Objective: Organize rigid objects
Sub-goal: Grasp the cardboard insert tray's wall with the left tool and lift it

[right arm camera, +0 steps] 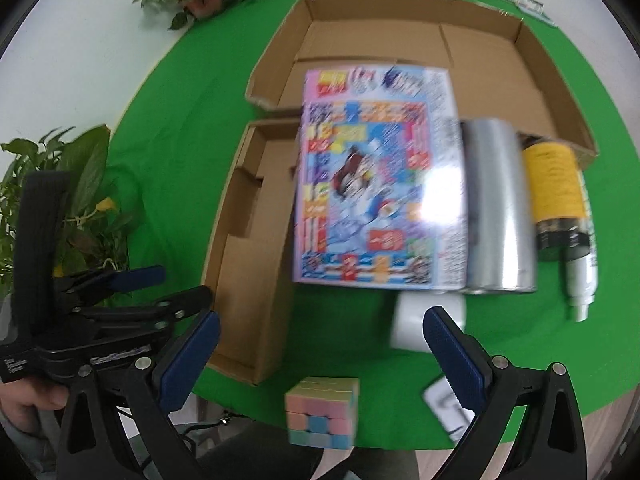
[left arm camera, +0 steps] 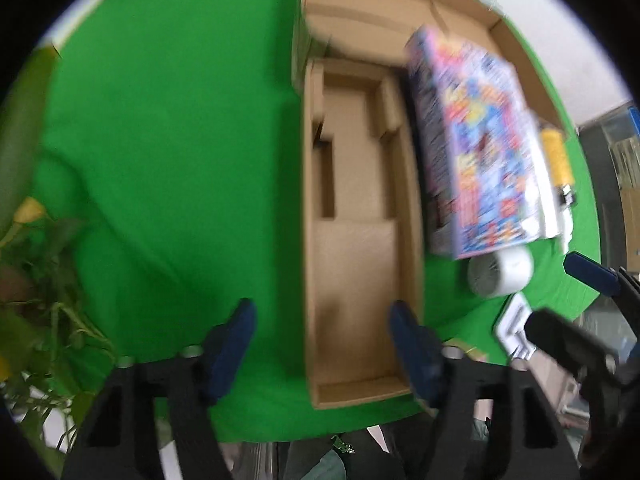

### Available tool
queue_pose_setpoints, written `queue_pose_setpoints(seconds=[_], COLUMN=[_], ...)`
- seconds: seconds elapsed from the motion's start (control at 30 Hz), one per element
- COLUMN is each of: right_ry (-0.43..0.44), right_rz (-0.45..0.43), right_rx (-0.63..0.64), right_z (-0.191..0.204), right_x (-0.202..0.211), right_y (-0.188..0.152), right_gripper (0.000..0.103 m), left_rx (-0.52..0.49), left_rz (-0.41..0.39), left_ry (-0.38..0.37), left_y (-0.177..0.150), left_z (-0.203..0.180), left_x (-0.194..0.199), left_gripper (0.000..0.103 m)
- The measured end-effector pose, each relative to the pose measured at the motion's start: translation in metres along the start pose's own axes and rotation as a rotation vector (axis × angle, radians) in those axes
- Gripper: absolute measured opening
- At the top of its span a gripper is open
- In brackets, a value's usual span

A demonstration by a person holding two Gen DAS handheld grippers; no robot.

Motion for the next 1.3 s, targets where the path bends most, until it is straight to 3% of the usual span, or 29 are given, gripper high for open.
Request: queue_pose_setpoints(seconds=[0.13, 0.2, 0.37, 0.43, 0.5, 0.63, 0.83, 0.97, 1.13, 1.3], right_ry=[-0.024, -0.037, -0.05, -0.074, -0.08, -0.05, -0.06, -0.044, 0.01, 0.061], right_rz=[0.059, 0.086, 0.115, 0.118, 0.131, 0.169, 0.186, 0.18, 0.15, 0.08], right_rx=[-0.045, -0.05, -0.088, -0.086, -0.084, -0.081, -0.069, -0.049, -0.032, 0.007], right_z=[0.017, 0.024, 0.036, 0.038, 0.042, 0.059, 0.079, 0.093, 0.112, 0.139], right_x=[-0.033, -0.046, -0.072, -0.08, -0.089, -0.106, -0.12, -0.116, -0.094, -0.06], right_y=[-0.023, -0.034, -0.05, -0.053, -0.052, -0.058, -0.063, -0.053, -0.039, -0.015], right_gripper=[0.096, 0.087, 0.065, 0.052, 0.032, 0.01, 0.007, 0.007, 0.008, 0.008], left_rx=[0.015, 0.004, 0.025, 0.027, 0.027, 0.02, 0.003, -0.01, -0.027, -0.044], left_rz=[0.059, 0.079, 0.083, 0.086, 0.088, 0.104, 0.115, 0.074, 0.014, -0.094], left_ry=[-0.047, -0.072, -0.136, -0.137, -0.132, -0.125, -0.112, -0.093, -0.087, -0.069], left_y=[-0.011, -0.018, -0.022, -0.023, -0.024, -0.021, -0.013, -0.004, 0.005, 0.023], left_z=[0.012, 0.014, 0.017, 0.017, 0.017, 0.018, 0.017, 0.009, 0.01, 0.006], left_x=[-0.02, -0.023, -0.02, -0.02, -0.022, -0.029, -0.033, -0.02, 0.018, 0.073], left_gripper=[0.038, 0.021, 0.011, 0.01, 0.01, 0.01, 0.009, 0.008, 0.009, 0.009])
Point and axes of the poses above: each gripper's, at about its wrist camera, not at the fingertips, and x roughly against the way its jaws point, z to its left, y to its top, the point moved 1 cm from there along -x, roughly the way its jaws point, and after that the axes turned 15 degrees about -z, right-handed, at the moved point
